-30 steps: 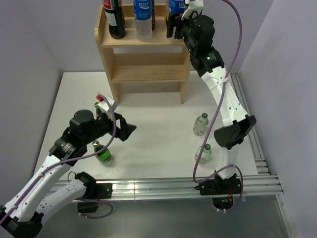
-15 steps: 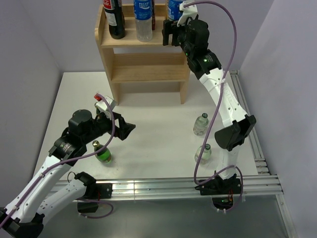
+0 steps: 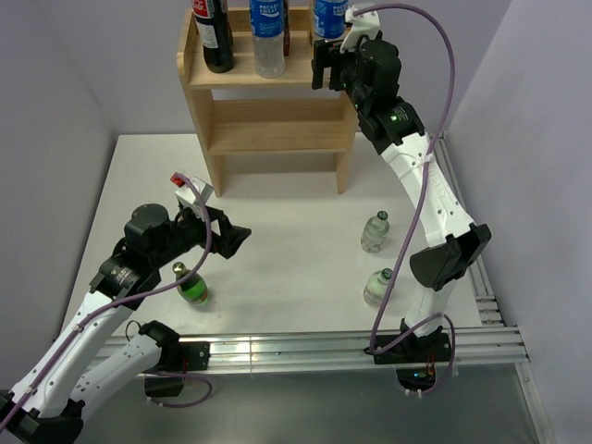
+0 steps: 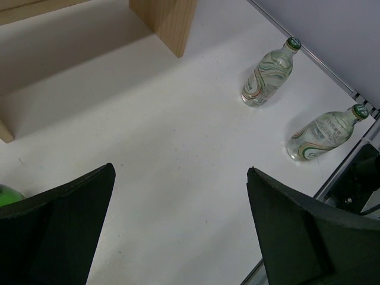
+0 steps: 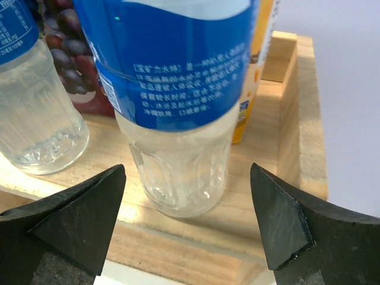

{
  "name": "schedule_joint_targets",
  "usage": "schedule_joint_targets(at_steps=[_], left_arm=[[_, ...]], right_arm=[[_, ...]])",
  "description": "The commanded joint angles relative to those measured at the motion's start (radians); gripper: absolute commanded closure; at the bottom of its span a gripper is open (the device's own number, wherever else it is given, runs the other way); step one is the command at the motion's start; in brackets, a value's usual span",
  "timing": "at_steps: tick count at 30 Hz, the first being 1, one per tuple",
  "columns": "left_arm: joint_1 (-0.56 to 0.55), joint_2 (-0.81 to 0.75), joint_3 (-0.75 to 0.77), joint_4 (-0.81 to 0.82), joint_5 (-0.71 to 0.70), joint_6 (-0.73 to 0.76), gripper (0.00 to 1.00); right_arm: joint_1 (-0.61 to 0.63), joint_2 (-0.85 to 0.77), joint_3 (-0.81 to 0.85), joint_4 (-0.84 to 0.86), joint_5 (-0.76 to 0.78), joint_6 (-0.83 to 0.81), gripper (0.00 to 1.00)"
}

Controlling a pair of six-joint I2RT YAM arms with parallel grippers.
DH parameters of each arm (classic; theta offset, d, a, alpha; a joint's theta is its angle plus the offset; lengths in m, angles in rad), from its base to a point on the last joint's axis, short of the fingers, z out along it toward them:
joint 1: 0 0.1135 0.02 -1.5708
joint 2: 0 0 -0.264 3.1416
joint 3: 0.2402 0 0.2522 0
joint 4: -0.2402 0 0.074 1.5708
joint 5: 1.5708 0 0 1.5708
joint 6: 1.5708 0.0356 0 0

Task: Place and organize the beverage onto the shelf
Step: Place the drink on the shelf.

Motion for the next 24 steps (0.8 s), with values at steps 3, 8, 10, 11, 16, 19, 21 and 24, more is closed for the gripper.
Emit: schedule_joint_targets(at_steps=[3,8,10,11,16,19,21,24], left_arm=[[0.011,-0.014,0.000,0.046,0.015,-0.013,0.01],[0.019,-0.012,0.000,0.054,-0.042,-0.041,0.00],[0.028,-0.014,0.006,0.054,-0.085,-0.062,0.01],[0.033,-0.012,0.007,0.054,-0.094,-0.070,0.01],[0.068,-0.031,0.015,0.065,-0.148,-0.102,0.01],[0.092,-0.057,0.014,0.069,-0.230,-0.140,0.00],[0.115,-0.078,0.017,0.072,-0.290,-0.182,0.01],[0.149,-0.107,0.018,0.074,-0.344,-0.223,0.00]], right_arm=[[-0.011,-0.101,-0.060,0.014,0.014,0.017,0.09],[-0.010,-0.145,-0.097,-0.006,-0.020,0.028,0.09],[-0.010,-0.158,-0.111,-0.003,-0.025,0.026,0.10],[-0.010,-0.162,-0.115,-0.004,-0.025,0.025,0.11],[-0.010,-0.176,-0.107,-0.058,-0.011,0.029,0.17],[-0.008,-0.231,-0.156,-0.067,-0.020,0.043,0.21],[-0.010,-0.288,-0.212,-0.072,-0.055,0.074,0.22],[-0.010,-0.369,-0.291,-0.101,-0.147,0.085,0.21]])
